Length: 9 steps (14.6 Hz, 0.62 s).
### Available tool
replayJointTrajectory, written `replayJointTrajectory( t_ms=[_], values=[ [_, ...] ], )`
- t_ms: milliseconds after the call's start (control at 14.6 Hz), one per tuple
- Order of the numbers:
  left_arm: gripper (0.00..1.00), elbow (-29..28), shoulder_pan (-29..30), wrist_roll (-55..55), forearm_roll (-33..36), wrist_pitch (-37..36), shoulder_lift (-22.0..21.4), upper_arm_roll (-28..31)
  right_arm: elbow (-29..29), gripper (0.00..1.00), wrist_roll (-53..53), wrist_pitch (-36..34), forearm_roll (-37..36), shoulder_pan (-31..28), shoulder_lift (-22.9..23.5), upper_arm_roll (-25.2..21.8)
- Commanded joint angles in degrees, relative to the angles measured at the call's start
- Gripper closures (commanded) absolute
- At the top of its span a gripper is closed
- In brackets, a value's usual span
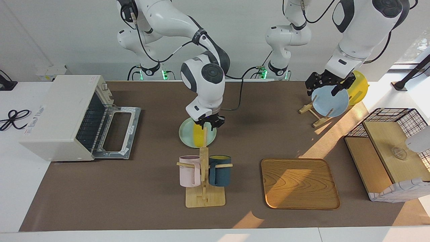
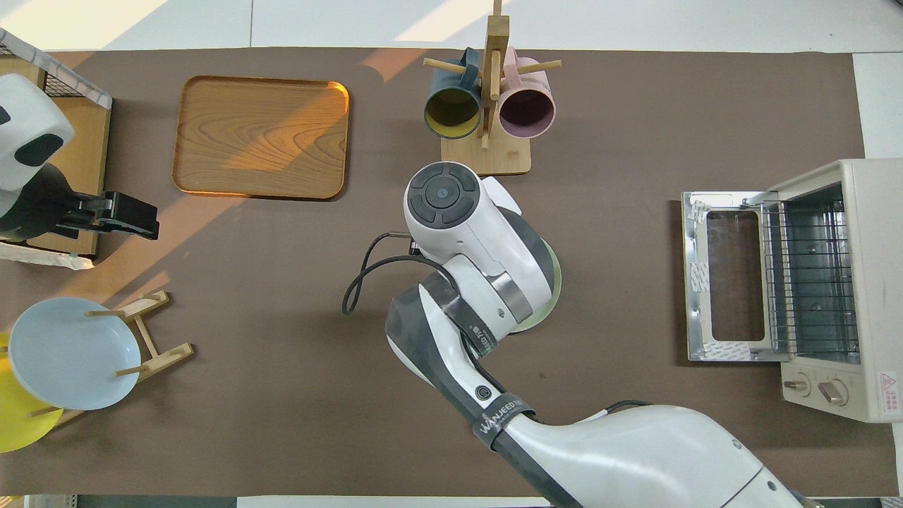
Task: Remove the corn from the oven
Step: 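Pull the plate with corn out and set it on the table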
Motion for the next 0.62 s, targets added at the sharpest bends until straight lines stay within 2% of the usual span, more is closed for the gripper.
replayJointTrajectory(
  t_ms=[0,137,342,548],
  values=[
    [0.0,-1.13,0.1,-0.68,-0.47,-0.77,-1.32,-0.19,-4.05,0.58,-6.16,-3.16,-2.31,-6.09,-4.17,0.66],
    [0.0,-1.65,-0.16,-0.68,-0.47,-0.07,-1.41,-0.27,-8.26,0.59,-12.04,-2.83,-2.49,-11.53,-5.75,0.75],
    [0.0,-3.14,-3.05,-1.03,-0.47,2.22,-1.85,-0.63,-17.66,0.69,-16.89,2.77,-2.49,-16.82,-8.65,0.66],
    [0.0,-4.11,-9.2,-7.42,-1.08,6.33,-0.97,-0.63,-25.22,0.82,-20.85,9.55,-2.84,-20.87,-10.59,0.66]
  ],
)
